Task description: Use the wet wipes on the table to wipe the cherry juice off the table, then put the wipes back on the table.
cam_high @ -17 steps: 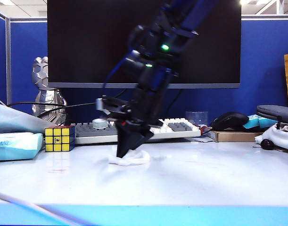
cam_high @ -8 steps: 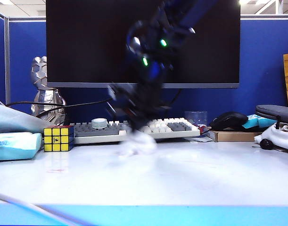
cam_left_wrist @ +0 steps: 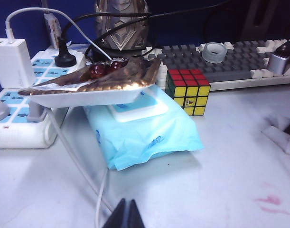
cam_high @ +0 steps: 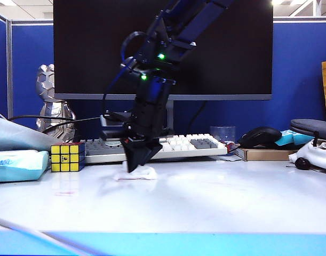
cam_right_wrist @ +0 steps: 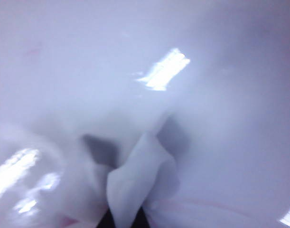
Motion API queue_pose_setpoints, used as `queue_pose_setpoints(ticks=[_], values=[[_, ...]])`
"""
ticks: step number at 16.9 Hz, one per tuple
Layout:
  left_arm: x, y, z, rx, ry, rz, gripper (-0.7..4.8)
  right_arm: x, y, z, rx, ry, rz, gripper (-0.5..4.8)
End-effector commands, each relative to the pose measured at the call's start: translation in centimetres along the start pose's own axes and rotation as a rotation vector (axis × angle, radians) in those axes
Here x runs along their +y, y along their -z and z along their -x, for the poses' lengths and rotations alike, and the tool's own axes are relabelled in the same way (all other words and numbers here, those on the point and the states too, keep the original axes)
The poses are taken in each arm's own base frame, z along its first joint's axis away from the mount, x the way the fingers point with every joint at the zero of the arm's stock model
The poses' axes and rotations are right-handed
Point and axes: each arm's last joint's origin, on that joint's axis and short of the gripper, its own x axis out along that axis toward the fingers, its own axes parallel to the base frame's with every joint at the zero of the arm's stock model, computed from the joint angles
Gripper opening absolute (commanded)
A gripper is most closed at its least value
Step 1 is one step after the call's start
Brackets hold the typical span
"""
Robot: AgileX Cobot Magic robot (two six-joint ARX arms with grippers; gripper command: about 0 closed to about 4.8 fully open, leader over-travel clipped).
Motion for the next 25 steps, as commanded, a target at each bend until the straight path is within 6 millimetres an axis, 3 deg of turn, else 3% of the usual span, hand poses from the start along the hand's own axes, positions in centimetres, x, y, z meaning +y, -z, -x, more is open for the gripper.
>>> queue_pose_setpoints(ticks=[1,3,5,7,9,11,13,16,17,22,25], values=[[0.0,0.1,0.0,0.007,0.008,-0.008,0.05,-2.5,2.2,-1.2,0.183,0.271,-0.073,-0.01],[0.0,0.1,0.0,0.007,0.008,-0.008,0.05,-4.7,3.2,-1.0,0.254,0.288,-0.13,-0.01],[0.0,0.1,0.0,0.007,0.008,-0.008,0.05,-5.4,3.8,-0.9,0.293,0.138,-0.132,-0.01],[0.0,0.1,0.0,0.007,0.008,-0.008,0.05,-4.2,4.1,-0.7,0.318,-0.095,-0.104,-0.01],[0.0,0.1,0.0,0.007,0.008,-0.008,0.05,-2.6,4.1,-0.6,0.333,-0.218,-0.081,-0.01],[0.0,0.1,0.0,0.007,0.008,-0.008,0.05,-0.9,4.4,-0.3,0.397,-0.224,-0.046,-0.01],[0.0,0.1,0.0,0.007,0.008,-0.008,0.05,-0.9,5.2,0.1,0.499,-0.116,-0.019,-0.01],[0.0,0.1,0.0,0.007,0.008,-0.008,0.05,-3.7,6.1,0.4,0.577,0.04,-0.046,-0.01],[0.0,0.1,0.0,0.007,0.008,-0.008,0.05,-6.2,6.7,0.6,0.602,0.085,-0.104,-0.01],[0.0,0.1,0.0,0.007,0.008,-0.008,0.05,-12.6,8.6,1.1,0.599,0.147,-0.244,-0.01],[0.0,0.1,0.0,0.007,0.008,-0.008,0.05,-12.8,8.6,1.1,0.578,0.056,-0.243,-0.01]])
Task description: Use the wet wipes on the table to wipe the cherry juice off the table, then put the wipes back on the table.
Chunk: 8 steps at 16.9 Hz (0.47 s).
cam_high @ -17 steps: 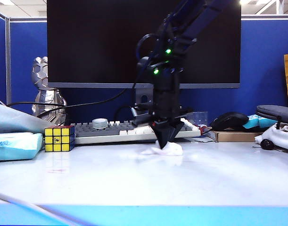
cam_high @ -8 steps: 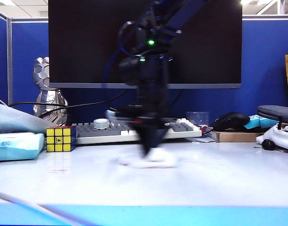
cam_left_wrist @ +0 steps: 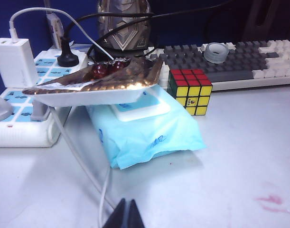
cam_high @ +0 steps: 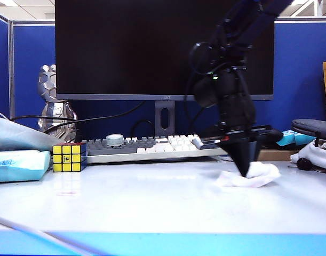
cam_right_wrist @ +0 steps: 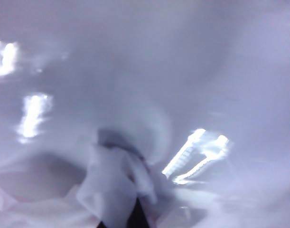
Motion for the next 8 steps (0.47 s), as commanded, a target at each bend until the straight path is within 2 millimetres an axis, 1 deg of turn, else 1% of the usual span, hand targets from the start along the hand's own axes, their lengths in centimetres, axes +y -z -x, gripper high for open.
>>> queue_pose_setpoints(ticks=[1,2,3,4,5,6,7,8], values=[[0.0,0.1,0.0,0.008,0.008,-0.008,0.05,0.6,-0.6,-2.2,0.013,-0.102,0.045,-0.01],[0.0,0.1,0.0,0.008,0.008,-0.008,0.05,2.0,-0.6,-2.0,0.018,-0.182,0.076,-0.01],[0.0,0.1,0.0,0.008,0.008,-0.007,0.05,3.2,-0.6,-1.9,0.019,-0.215,0.1,-0.01],[0.0,0.1,0.0,0.008,0.008,-0.008,0.05,3.9,-0.6,-1.8,0.018,-0.232,0.114,-0.01],[0.0,0.1,0.0,0.008,0.008,-0.008,0.05,5.2,-0.6,-1.6,0.016,-0.259,0.139,-0.01],[0.0,0.1,0.0,0.008,0.008,-0.008,0.05,5.8,-0.6,-1.5,0.013,-0.26,0.155,-0.01],[0.0,0.1,0.0,0.008,0.008,-0.008,0.05,6.9,-0.6,-1.0,0.002,-0.253,0.18,-0.01],[0.0,0.1,0.0,0.008,0.008,-0.007,0.05,7.4,-0.5,-0.4,-0.01,-0.248,0.192,-0.01]])
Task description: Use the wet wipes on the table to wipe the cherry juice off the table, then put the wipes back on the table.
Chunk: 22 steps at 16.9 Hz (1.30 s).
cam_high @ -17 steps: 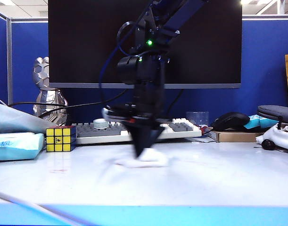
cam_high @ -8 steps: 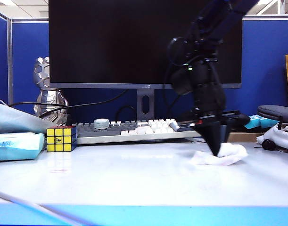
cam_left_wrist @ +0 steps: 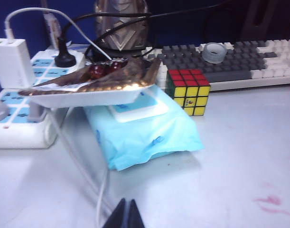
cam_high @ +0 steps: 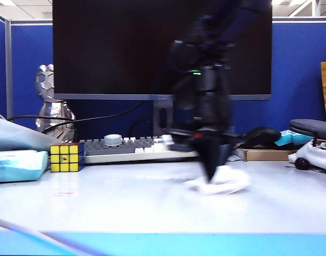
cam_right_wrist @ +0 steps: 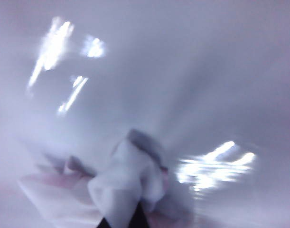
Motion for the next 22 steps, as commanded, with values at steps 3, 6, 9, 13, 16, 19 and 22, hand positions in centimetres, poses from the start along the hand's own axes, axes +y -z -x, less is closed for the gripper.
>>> queue_pose_setpoints(ticks=[3,6,9,13,16,19,22], values=[[0.0,0.1,0.0,0.007,0.008,-0.008,0.05,1.2,-0.5,1.6,-0.122,0.011,0.025,-0.01],[0.0,0.1,0.0,0.007,0.008,-0.008,0.05,2.0,1.9,8.4,-0.342,0.147,0.007,-0.01],[0.0,0.1,0.0,0.007,0.008,-0.008,0.05,2.1,4.6,13.1,-0.484,0.211,-0.017,-0.01],[0.0,0.1,0.0,0.007,0.008,-0.008,0.05,1.1,5.8,12.2,-0.525,0.227,-0.041,-0.01],[0.0,0.1,0.0,0.007,0.008,-0.008,0.05,0.6,7.4,8.1,-0.464,0.218,-0.05,-0.01],[0.0,0.1,0.0,0.007,0.008,-0.007,0.05,0.4,8.9,4.9,-0.366,0.204,-0.056,-0.01],[0.0,0.1,0.0,0.007,0.008,-0.007,0.05,0.3,9.8,2.8,-0.27,0.191,-0.062,-0.01]])
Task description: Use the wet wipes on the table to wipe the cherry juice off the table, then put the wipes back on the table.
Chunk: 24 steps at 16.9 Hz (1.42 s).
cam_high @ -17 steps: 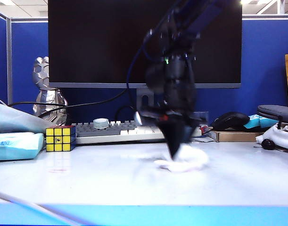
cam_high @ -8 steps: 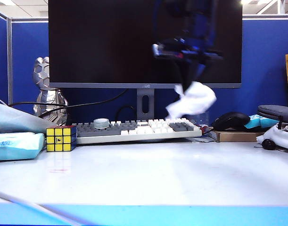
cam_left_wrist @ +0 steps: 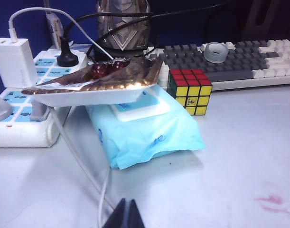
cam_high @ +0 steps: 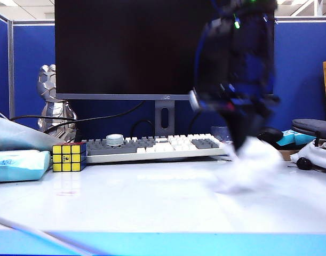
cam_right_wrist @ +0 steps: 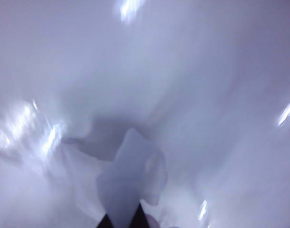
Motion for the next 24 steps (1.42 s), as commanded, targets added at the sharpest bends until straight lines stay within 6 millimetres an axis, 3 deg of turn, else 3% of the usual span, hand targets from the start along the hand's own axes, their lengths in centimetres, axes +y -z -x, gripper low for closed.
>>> queue_pose_setpoints(ticks=[1,6,10,12,14,16,19,21,24], values=[[0.0,0.1,0.0,0.007,0.008,-0.008,0.05,0.2,1.1,-1.3,0.061,-0.01,0.001,-0.01],[0.0,0.1,0.0,0.007,0.008,-0.008,0.05,1.1,3.2,-4.4,0.146,-0.21,-0.009,-0.01],[0.0,0.1,0.0,0.007,0.008,-0.008,0.05,2.7,3.6,-4.7,0.15,-0.419,0.036,-0.01],[0.0,0.1,0.0,0.007,0.008,-0.008,0.05,4.4,3.6,-4.8,0.158,-0.415,0.103,-0.01],[0.0,0.1,0.0,0.007,0.008,-0.008,0.05,4.6,3.7,-5.7,0.208,-0.297,0.108,-0.01],[0.0,0.1,0.0,0.007,0.008,-0.008,0.05,3.2,3.9,-7.6,0.302,-0.073,0.093,-0.01],[0.0,0.1,0.0,0.007,0.008,-0.008,0.05,0.6,3.5,-9.1,0.283,0.058,0.028,-0.01],[0.0,0.1,0.0,0.007,0.008,-0.008,0.05,-1.7,2.7,-9.1,0.191,0.158,-0.031,-0.01],[0.0,0.1,0.0,0.007,0.008,-0.007,0.05,-3.0,1.3,-8.4,0.097,0.177,-0.069,-0.01]])
